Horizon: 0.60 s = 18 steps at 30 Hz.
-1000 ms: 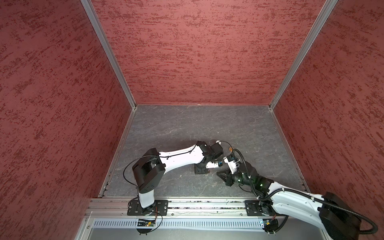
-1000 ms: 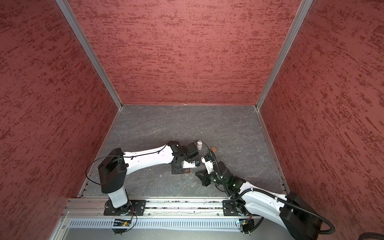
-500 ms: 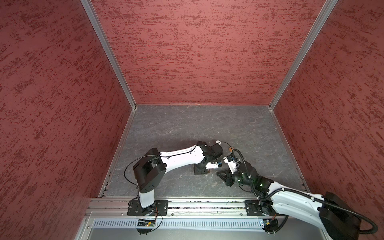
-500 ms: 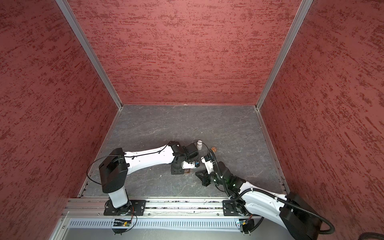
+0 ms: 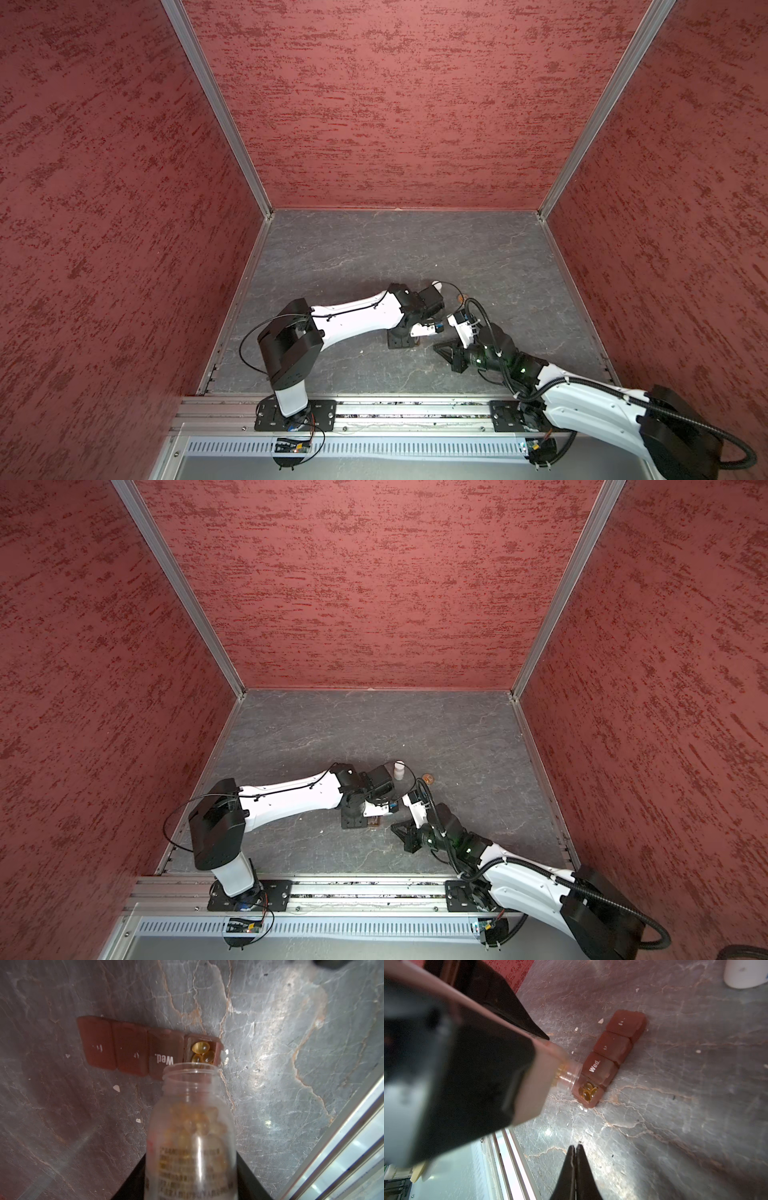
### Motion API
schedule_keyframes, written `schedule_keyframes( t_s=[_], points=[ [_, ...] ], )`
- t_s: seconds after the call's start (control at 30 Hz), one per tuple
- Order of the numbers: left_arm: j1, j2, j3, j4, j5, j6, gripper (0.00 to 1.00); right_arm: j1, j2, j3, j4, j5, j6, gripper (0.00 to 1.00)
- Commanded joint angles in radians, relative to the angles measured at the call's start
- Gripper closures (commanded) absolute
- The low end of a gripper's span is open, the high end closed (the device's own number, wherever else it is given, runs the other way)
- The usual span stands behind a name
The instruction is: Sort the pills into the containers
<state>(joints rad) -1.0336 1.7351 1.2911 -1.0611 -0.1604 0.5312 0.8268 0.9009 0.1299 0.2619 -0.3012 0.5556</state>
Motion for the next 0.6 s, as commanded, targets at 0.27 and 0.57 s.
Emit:
schedule_keyframes(
  t_s=[0.27, 0.57],
  points=[
    [0.021, -0.118, -0.097, 0.111, 0.052, -0.005, 1.0, 0.008, -0.05, 0.059, -0.091, 0.028, -0.019, 0.93],
    [0.049, -0.324, -0.293, 0.341, 0.091, -0.018, 1.0, 0.006, -0.08, 0.163, -0.233, 0.063, -0.036, 0.9]
  ],
)
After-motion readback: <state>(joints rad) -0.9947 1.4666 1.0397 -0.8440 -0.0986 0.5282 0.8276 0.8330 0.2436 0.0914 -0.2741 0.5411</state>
